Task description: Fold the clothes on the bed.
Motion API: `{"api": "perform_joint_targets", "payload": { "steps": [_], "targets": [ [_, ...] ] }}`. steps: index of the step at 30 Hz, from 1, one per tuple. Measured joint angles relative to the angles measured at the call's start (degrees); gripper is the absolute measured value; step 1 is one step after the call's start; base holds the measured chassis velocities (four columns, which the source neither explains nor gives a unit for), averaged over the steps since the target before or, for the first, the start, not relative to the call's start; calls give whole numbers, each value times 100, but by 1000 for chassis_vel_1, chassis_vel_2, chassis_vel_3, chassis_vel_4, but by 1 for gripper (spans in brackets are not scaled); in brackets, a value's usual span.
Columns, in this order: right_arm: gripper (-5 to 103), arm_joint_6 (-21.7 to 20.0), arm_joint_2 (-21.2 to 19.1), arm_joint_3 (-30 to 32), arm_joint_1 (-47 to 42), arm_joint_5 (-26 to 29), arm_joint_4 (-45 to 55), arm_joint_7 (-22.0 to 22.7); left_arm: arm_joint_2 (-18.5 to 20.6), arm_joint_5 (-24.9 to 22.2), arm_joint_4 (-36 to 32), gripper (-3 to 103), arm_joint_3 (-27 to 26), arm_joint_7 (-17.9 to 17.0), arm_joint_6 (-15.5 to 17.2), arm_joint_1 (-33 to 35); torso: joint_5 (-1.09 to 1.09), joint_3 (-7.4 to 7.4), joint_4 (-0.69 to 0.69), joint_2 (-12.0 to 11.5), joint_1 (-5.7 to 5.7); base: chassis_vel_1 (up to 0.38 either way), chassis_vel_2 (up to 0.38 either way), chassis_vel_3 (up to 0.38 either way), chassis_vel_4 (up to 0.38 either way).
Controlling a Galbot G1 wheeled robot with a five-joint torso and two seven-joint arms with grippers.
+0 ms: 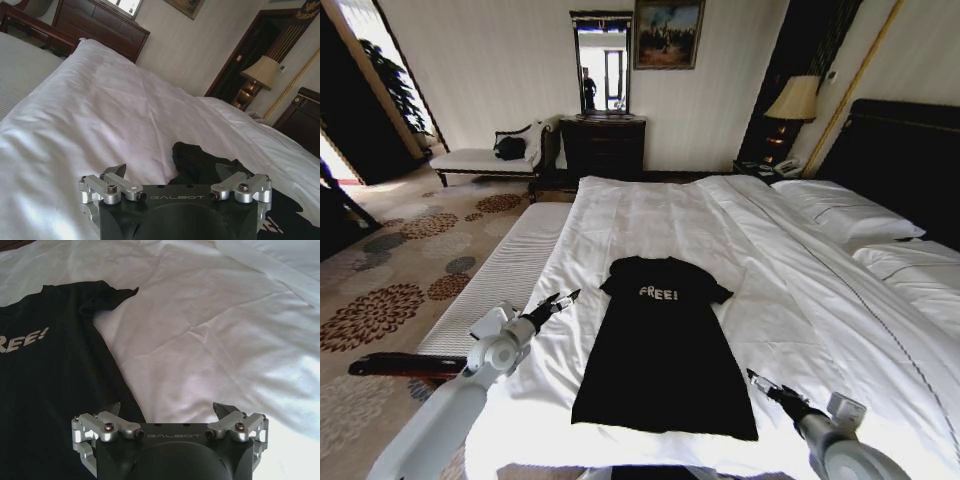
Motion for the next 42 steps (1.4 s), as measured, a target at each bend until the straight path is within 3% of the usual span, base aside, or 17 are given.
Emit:
{"api": "perform_joint_targets", "payload": {
  "steps": [9,21,29,32,34,36,38,41,42],
  "targets": [
    [100,-76,-9,-3,61,23,-22,31,-726,8,1282,100,933,1,31,-1110,0,0,-1,0,-1,0,0,0,0],
    [100,-144,-185,90,68,97,-146,7,-1434,225,2417,96,1384,0,1,-1707,1,-1,1,0,-1,0,0,0,0],
    [100,-170,-164,81,34,84,-155,-121,-1696,350,2709,92,1510,1,-55,-1905,1,-1,0,1,-1,0,0,0,0],
    [100,-162,-154,129,-73,-9,-179,-323,-1781,356,2793,80,1479,1,-90,-1925,-1,-1,-1,1,-1,0,0,0,0],
    [100,-160,-151,133,-78,-16,-183,-334,-1781,355,2793,80,1475,1,-97,-1922,0,-1,-2,1,-1,0,0,0,0],
    [100,-154,-147,138,-81,-25,-185,-356,-1786,356,2806,64,1451,1,-135,-1895,0,-1,0,1,-1,0,0,0,0],
    [100,-154,-148,137,-79,-25,-185,-357,-1793,360,2828,64,1441,1,-149,-1890,0,-1,0,1,-2,0,0,0,0],
    [100,-154,-159,137,-74,-24,-178,-357,-1837,382,2919,47,1406,1,-185,-1888,0,-1,0,1,-1,0,0,0,0],
    [100,-153,-159,137,-75,-22,-175,-357,-1853,389,2947,47,1399,1,-193,-1892,0,-1,1,1,-1,0,0,0,0]
  ]
}}
